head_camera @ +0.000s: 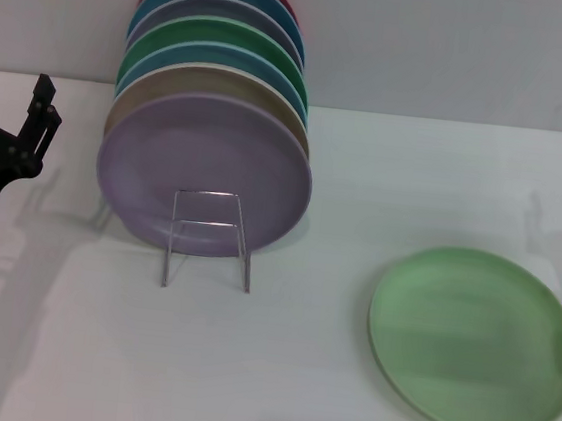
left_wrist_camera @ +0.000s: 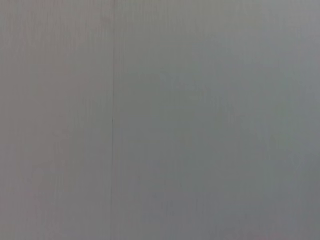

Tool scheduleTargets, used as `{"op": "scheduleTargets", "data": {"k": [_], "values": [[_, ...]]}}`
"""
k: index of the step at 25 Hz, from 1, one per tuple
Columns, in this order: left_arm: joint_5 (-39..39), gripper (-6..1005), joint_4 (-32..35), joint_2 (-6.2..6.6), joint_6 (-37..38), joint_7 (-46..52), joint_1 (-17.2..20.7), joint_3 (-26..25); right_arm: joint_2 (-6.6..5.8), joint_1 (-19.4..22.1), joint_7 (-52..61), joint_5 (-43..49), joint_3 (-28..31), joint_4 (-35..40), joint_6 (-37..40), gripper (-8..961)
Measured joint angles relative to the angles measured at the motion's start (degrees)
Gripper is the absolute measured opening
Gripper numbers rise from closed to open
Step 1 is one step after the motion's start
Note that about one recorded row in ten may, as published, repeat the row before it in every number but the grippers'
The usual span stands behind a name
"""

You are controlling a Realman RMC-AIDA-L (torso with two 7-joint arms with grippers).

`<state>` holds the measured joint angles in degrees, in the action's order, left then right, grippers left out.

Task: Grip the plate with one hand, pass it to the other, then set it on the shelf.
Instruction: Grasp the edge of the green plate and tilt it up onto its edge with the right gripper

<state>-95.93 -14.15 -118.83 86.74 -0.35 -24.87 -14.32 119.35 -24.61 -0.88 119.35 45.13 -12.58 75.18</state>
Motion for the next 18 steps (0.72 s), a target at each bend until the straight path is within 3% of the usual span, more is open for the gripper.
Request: {"op": "scheduleTargets", "data": {"k": [12, 18], "values": [[0.01, 724, 0.0, 0.0, 0.0, 0.0, 0.0, 0.0, -0.08, -0.09, -0.05, 0.03, 0.05, 0.09, 0.29, 459], [-0.03, 724, 0.0, 0.0, 0.07, 0.0, 0.0, 0.0, -0.08, 0.32, -5.37, 0.3, -0.35, 0.96, 4.85, 459]]}}
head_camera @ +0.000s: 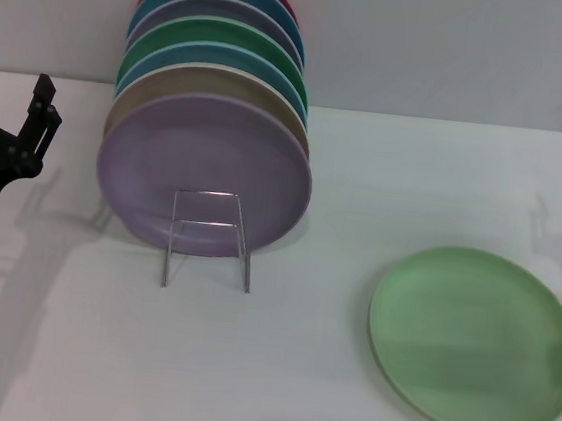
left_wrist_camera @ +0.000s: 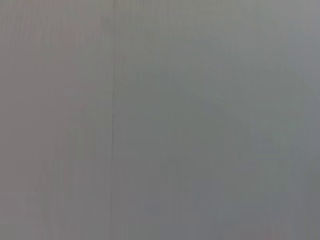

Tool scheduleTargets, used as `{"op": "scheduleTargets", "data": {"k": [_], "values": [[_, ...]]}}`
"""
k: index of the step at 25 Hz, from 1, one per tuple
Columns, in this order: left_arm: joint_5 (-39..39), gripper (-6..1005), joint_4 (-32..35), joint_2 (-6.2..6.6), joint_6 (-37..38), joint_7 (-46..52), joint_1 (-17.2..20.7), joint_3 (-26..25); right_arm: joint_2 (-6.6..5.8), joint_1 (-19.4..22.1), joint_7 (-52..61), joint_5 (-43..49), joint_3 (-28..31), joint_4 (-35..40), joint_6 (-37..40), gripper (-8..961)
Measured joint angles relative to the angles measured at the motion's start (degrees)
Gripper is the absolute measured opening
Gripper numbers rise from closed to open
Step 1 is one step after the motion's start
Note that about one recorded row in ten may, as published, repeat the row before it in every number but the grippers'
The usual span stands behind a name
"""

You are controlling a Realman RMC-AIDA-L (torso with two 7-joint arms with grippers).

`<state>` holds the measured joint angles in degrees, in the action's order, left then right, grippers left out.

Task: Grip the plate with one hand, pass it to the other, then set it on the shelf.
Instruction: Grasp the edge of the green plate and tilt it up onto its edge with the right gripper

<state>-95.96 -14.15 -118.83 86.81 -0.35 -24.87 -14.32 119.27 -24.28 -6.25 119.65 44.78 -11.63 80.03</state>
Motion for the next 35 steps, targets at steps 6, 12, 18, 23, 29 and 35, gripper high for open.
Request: {"op": "scheduleTargets", "data": {"k": [6, 12, 18, 23, 29, 35], "values": [[-0.02, 724, 0.0, 0.0, 0.05, 0.0, 0.0, 0.0, 0.3, 0.27, -15.63, -0.45, 0.35, -2.55, 0.65, 459], [0.0, 725, 0.0, 0.04, 0.1, 0.0, 0.13, 0.0, 0.04, -0.16, -27.86, -9.92, 0.4, -11.12, -6.25, 460], [0.1, 725, 0.0, 0.08, 0.2, 0.0, 0.17, 0.0, -0.45, -0.02, -28.65, -12.22, 4.6, -20.83, -16.11, 460], [0.15, 725, 0.0, 0.09, 0.21, 0.0, 0.06, 0.0, -0.65, 0.22, -28.82, -11.92, 11.39, -29.33, -29.88, 461], [0.3, 724, 0.0, 0.09, 0.2, 0.0, -0.05, -0.57, -0.61, 1.72, -36.12, -11.86, 22.25, -39.35, -52.71, 461], [0.29, 724, 0.03, 0.13, 0.15, 0.0, -0.09, -1.07, -0.77, 3.9, -38.34, -11.32, 31.61, -45.56, -70.38, 452]]}}
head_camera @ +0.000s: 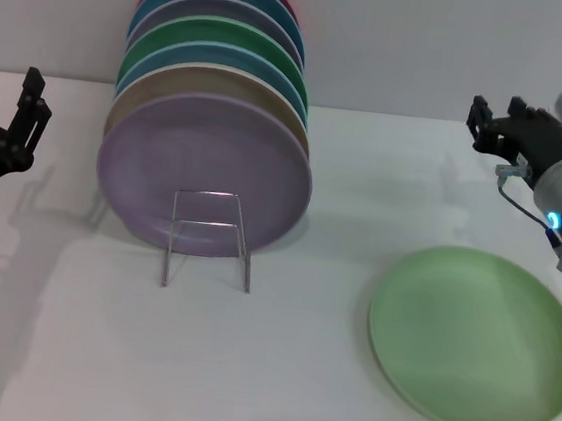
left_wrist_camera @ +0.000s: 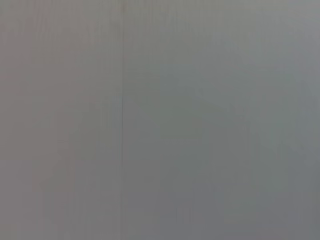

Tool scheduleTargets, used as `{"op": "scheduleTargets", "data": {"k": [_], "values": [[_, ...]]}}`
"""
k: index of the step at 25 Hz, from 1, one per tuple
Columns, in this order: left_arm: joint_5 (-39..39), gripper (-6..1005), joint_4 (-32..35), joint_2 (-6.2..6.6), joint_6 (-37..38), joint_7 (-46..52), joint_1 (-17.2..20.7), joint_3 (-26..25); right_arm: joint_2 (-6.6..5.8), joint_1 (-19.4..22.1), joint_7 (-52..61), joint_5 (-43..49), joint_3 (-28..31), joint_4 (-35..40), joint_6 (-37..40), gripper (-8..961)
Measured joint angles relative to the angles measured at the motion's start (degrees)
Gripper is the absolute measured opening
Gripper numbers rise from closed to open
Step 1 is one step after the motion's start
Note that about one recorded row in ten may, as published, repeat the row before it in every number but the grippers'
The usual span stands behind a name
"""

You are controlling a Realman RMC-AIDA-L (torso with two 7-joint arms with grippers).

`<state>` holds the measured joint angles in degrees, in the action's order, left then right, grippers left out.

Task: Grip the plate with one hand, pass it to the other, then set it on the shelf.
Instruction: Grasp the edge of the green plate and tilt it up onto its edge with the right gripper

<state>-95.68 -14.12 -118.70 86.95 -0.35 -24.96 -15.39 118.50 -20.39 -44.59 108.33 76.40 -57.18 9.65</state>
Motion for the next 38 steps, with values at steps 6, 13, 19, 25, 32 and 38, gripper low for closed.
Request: {"op": "scheduleTargets", "data": {"k": [6, 13, 19, 25, 32, 38], "values": [[0.03, 724, 0.07, -0.04, -0.09, 0.0, -0.15, 0.01, 0.37, 2.99, 0.5, 6.25, 13.25, -7.93, -23.1, 450], [0.01, 724, -0.3, -0.12, -0.3, 0.0, -0.52, 0.01, 0.3, 2.24, 5.44, 16.09, 28.12, -15.34, -51.66, 451], [0.05, 725, -0.94, -0.12, -0.23, 0.09, -0.74, -0.3, -0.04, -1.25, 8.82, 25.69, 37.32, -20.39, -72.05, 451], [0.01, 724, -1.42, -0.13, 0.23, 0.63, -0.82, -0.63, -0.73, -5.23, 9.71, 32.11, 44.63, -20.68, -85.08, 450], [-0.2, 725, -1.53, -0.12, 2.53, 0.83, -0.39, -0.69, -2.15, -10.88, 11.06, 41.38, 51.14, -20.35, -96.81, 444], [-0.28, 725, -1.53, -0.12, 3.14, 0.85, -0.15, -0.69, -2.91, -13.7, 12.36, 45.56, 51.13, -18.06, -100.83, 437]]}}
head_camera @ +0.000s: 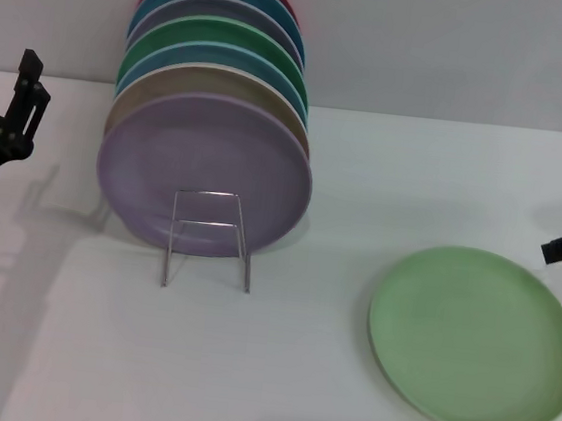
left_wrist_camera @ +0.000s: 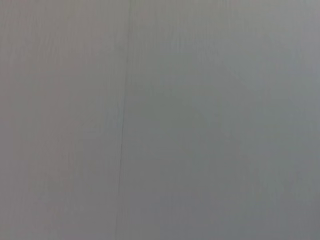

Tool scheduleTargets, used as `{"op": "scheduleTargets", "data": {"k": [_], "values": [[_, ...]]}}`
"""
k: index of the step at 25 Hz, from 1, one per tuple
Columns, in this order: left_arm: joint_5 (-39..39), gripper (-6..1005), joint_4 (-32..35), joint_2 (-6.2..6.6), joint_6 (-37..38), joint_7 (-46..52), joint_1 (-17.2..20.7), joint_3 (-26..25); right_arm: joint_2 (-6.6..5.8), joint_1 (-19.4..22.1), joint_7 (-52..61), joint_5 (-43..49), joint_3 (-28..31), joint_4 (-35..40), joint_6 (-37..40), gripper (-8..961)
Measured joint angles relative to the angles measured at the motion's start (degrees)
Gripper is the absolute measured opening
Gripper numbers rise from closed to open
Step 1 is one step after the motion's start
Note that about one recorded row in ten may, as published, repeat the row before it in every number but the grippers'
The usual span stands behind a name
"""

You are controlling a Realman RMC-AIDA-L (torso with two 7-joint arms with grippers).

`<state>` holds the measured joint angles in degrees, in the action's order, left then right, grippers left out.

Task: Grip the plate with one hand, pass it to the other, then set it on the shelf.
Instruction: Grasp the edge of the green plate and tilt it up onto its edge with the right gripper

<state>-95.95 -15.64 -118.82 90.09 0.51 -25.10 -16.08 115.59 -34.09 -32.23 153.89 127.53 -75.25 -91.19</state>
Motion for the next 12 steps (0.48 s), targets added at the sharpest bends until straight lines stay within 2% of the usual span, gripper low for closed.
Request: {"op": "scheduleTargets", "data": {"k": [12], "values": [[-0.02, 724, 0.6, 0.08, 0.7, 0.03, 0.06, 0.0, 0.31, 0.33, 3.6, 3.68, -0.39, 3.67, -1.42, 425]]}}
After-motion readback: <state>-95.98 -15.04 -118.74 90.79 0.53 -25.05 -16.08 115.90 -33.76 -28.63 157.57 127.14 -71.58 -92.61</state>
